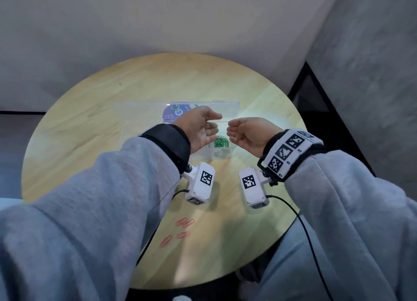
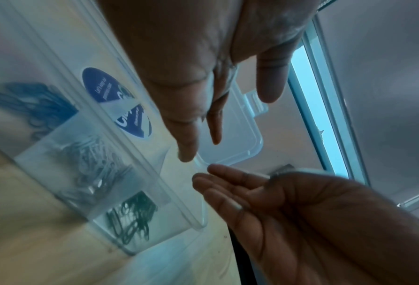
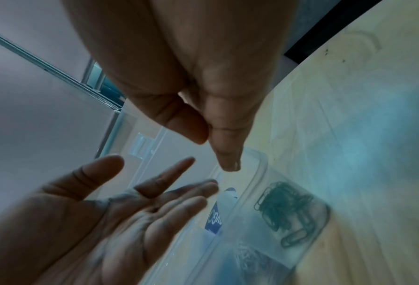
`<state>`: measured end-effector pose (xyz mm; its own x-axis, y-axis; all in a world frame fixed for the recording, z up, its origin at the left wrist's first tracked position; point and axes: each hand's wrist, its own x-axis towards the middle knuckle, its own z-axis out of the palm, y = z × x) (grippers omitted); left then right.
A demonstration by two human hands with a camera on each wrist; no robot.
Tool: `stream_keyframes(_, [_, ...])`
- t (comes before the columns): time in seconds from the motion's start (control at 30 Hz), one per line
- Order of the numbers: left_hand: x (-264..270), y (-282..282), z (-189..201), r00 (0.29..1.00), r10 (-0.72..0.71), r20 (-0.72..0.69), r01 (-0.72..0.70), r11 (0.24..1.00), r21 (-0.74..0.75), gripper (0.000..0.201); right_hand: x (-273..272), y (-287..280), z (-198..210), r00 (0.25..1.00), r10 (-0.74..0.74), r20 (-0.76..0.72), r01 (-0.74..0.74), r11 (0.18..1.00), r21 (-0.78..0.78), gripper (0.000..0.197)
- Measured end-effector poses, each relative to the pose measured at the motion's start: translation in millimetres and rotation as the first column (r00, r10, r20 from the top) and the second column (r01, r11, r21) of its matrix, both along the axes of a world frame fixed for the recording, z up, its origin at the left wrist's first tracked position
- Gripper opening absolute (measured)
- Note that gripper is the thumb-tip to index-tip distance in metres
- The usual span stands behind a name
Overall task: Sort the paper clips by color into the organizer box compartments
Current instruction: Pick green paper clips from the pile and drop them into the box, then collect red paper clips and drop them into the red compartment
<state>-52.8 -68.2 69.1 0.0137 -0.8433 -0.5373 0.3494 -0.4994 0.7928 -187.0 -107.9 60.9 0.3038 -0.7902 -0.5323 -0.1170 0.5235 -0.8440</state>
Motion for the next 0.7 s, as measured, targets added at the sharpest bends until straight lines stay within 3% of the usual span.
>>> stream_keyframes(0.1, [9.4, 13.4, 7.3, 0.997, 0.021, 0.072, -0.017, 0.999, -0.051, 0.022, -4.6, 8.3, -1.3, 0.999, 0.036, -0.031, -0.038, 0.997, -0.074, 0.03])
stream_keyframes(0.17, [13.4, 25.7, 11.6, 0.971, -0.032, 0.238, 0.048, 0.997, -0.062, 0.021, -5.0, 15.3, -1.4, 0.991, 0.086, -0.1, -0.101, 0.983, -0.155, 0.022])
stream_keyframes(0.27, [16.1, 49.0, 10.9, 0.833, -0.228, 0.504, 0.249, 0.968, 0.026, 0.019, -0.2, 32.5, -1.9, 0.919, 0.19, -0.347, -0.3, 0.906, -0.3, 0.02])
stream_keyframes(0.33, [19.4, 64.7, 5.4, 0.639, -0.415, 0.647, 0.418, 0.894, 0.161, 0.011, 5.8, 49.4, -3.3, 0.806, 0.28, -0.521, -0.497, 0.799, -0.339, 0.016])
stream_keyframes(0.4, [22.9, 82.8, -1.2, 0.372, -0.531, 0.762, 0.507, 0.803, 0.312, 0.001, 12.8, 70.4, -6.6, 0.613, 0.4, -0.682, -0.722, 0.634, -0.277, 0.012])
stream_keyframes(0.5, [23.0, 109.1, -12.8, 0.025, -0.649, 0.76, 0.515, 0.66, 0.547, 0.016, 23.6, 100.3, -18.4, 0.235, 0.473, -0.849, -0.936, 0.346, -0.066, 0.026])
stream_keyframes(0.57, [20.3, 123.4, -20.1, -0.184, -0.701, 0.689, 0.475, 0.55, 0.687, 0.021, 28.6, 116.1, -30.2, 0.106, 0.477, -0.873, -0.964, 0.264, 0.028, 0.038])
stream_keyframes(0.63, [18.5, 133.9, -28.0, -0.291, -0.71, 0.642, 0.44, 0.496, 0.748, 0.025, 32.7, 127.6, -42.7, 0.062, 0.459, -0.886, -0.969, 0.241, 0.057, 0.051])
stream_keyframes(0.7, [18.5, 141.6, -32.6, -0.278, -0.726, 0.629, 0.429, 0.492, 0.757, 0.034, 36.7, 136.6, -51.4, 0.064, 0.429, -0.901, -0.969, 0.243, 0.047, 0.058])
